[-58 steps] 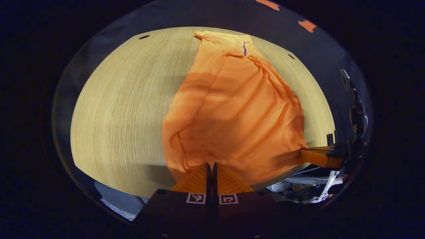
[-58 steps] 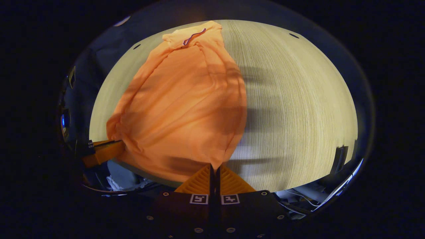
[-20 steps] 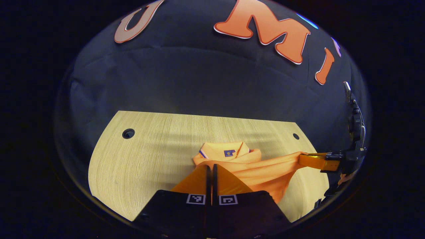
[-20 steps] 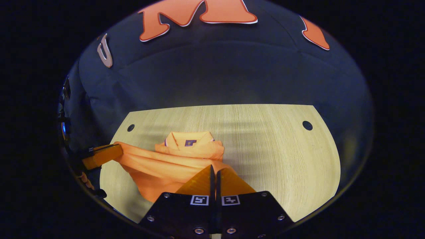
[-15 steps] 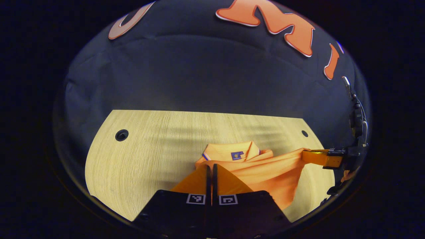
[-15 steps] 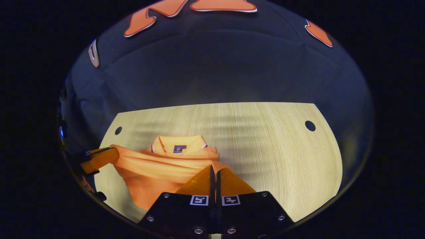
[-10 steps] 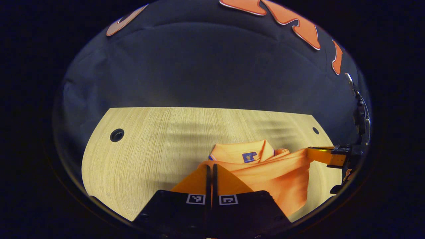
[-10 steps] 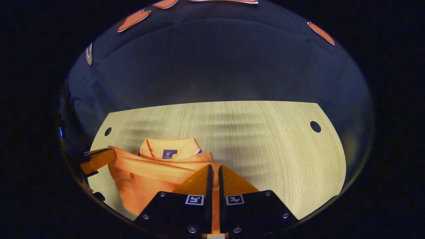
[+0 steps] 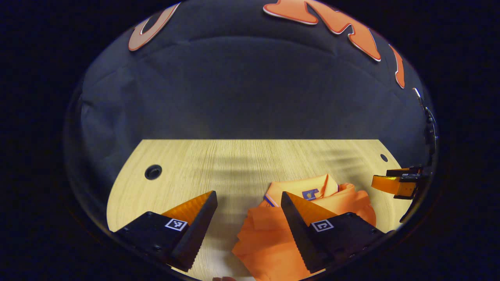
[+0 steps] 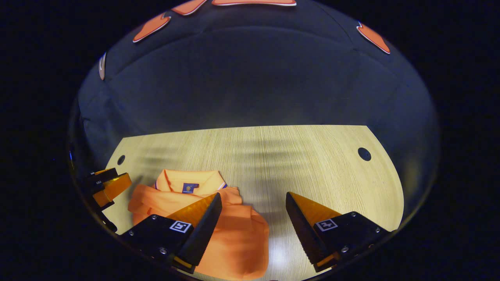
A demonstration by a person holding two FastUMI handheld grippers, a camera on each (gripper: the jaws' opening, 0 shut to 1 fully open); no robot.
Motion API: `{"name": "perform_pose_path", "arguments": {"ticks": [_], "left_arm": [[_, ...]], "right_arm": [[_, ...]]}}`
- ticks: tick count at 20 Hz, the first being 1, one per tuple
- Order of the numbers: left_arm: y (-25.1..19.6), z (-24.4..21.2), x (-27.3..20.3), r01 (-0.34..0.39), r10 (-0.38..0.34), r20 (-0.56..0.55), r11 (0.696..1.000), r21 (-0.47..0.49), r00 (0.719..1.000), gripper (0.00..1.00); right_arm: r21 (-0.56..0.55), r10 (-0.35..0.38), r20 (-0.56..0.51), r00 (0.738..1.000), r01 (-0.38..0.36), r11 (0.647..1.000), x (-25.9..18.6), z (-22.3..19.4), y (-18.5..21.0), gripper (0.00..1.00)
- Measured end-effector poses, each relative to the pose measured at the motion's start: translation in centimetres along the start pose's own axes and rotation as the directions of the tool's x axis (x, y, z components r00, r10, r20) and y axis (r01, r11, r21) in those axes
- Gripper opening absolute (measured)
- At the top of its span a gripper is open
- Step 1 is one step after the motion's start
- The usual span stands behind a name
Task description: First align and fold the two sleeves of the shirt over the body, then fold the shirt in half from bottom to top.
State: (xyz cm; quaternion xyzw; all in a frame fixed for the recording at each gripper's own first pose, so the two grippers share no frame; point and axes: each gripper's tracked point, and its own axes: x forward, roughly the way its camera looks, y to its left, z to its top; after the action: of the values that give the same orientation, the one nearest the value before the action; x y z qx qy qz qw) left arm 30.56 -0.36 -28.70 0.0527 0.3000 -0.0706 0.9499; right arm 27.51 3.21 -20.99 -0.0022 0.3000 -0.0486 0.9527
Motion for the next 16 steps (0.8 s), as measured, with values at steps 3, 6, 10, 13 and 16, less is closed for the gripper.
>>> {"name": "perform_pose_path", "arguments": {"ticks": [3,6,10,13,16], "left_arm": [[-0.2,4.0,-2.8,-0.019,0.016,0.096,0.999,0.034,0.995,0.99],[-1.2,8.1,-6.9,-0.027,0.015,0.201,0.998,0.058,0.980,0.99],[-2.5,13.2,-13.9,-0.014,-0.010,0.332,0.997,0.070,0.943,0.98],[-3.0,14.1,-18.9,0.003,-0.029,0.388,0.998,0.067,0.921,0.98],[-2.9,14.4,-24.0,0.008,-0.032,0.437,0.998,0.057,0.899,0.98]], "right_arm": [[0.019,0.001,0.057,0.998,-0.002,1.000,-2.4,2.1,-0.2,0.99],[0.022,0.011,0.137,0.990,-0.014,1.000,-6.5,4.8,-0.1,0.99],[0.006,0.023,0.260,0.965,-0.025,1.000,-13.4,7.7,0.4,0.99],[-0.014,0.029,0.353,0.935,-0.026,1.000,-18.8,8.8,0.9,0.99],[-0.044,0.058,0.412,0.909,-0.044,0.998,-23.4,8.5,2.1,0.98]]}}
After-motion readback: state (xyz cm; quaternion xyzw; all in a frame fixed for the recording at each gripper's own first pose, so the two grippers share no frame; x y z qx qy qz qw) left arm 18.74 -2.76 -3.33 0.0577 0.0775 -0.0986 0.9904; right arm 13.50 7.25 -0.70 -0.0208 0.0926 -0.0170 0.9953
